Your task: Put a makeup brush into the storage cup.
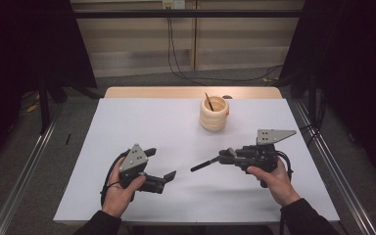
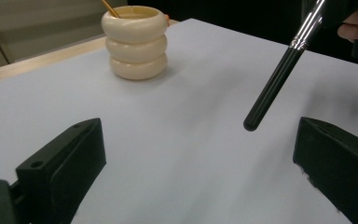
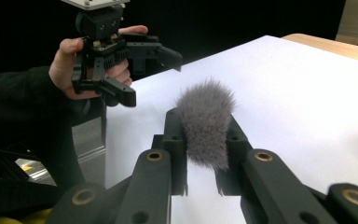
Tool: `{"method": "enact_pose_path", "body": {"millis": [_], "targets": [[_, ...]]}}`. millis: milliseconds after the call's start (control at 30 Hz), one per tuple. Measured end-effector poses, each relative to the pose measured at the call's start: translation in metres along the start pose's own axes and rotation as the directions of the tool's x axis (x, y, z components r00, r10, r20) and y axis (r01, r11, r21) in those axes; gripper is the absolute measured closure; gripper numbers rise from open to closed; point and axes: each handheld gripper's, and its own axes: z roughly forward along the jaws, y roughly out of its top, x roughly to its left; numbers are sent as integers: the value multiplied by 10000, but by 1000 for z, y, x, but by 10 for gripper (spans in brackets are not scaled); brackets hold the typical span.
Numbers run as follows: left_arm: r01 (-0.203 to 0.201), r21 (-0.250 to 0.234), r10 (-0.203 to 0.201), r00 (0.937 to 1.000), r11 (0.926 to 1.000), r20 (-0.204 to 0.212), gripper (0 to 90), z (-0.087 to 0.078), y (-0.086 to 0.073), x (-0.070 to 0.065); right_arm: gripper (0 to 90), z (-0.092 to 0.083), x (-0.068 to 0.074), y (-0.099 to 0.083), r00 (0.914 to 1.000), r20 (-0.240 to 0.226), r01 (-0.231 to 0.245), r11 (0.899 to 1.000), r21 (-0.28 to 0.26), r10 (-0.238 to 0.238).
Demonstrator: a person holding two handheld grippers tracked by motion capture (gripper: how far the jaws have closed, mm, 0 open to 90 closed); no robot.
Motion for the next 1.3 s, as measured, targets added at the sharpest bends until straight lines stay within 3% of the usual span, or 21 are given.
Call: {"method": "enact_pose_path", "body": {"millis": [133, 233, 333, 567, 900, 1067, 1100, 1133, 1300], "targets": [[159, -78, -161, 9995, 9998, -283, 17, -6, -6, 2, 772, -1, -3, 0, 9999, 83, -66, 10000, 5, 66], [232, -253, -253, 9960, 9994, -854, 17, -13, -13, 3, 773, -2, -4, 0, 9998, 185, -93, 9999, 57, 92], [439, -377, -469, 9954, 9983, -832, 13, -19, -17, 6, 773, -4, -6, 1, 9995, 268, -171, 9998, 48, 169], [381, -459, -429, 9931, 9982, -1088, 15, -30, -23, 8, 772, -8, -13, 5, 9983, 540, -210, 9998, 39, 208], [571, -783, -676, 9881, 9953, -1381, 15, -48, -33, 6, 772, -16, -25, 14, 9903, 1328, -444, 9989, 145, 421], [432, -875, -562, 9868, 9952, -1519, 15, -50, -37, 8, 772, -21, -30, 20, 9864, 1605, -375, 9992, 139, 348], [495, -992, -633, 9880, 9938, -1408, 15, -50, -37, 8, 772, -22, -31, 21, 9857, 1655, -352, 9993, 126, 326], [599, -1008, -753, 9849, 9931, -1562, 15, -51, -37, 7, 772, -23, -32, 23, 9858, 1653, -328, 9994, 129, 302], [643, -947, -794, 9829, 9934, -1659, 16, -52, -39, 10, 772, -22, -35, 30, 9848, 1737, -133, 9991, 394, 63]]}}
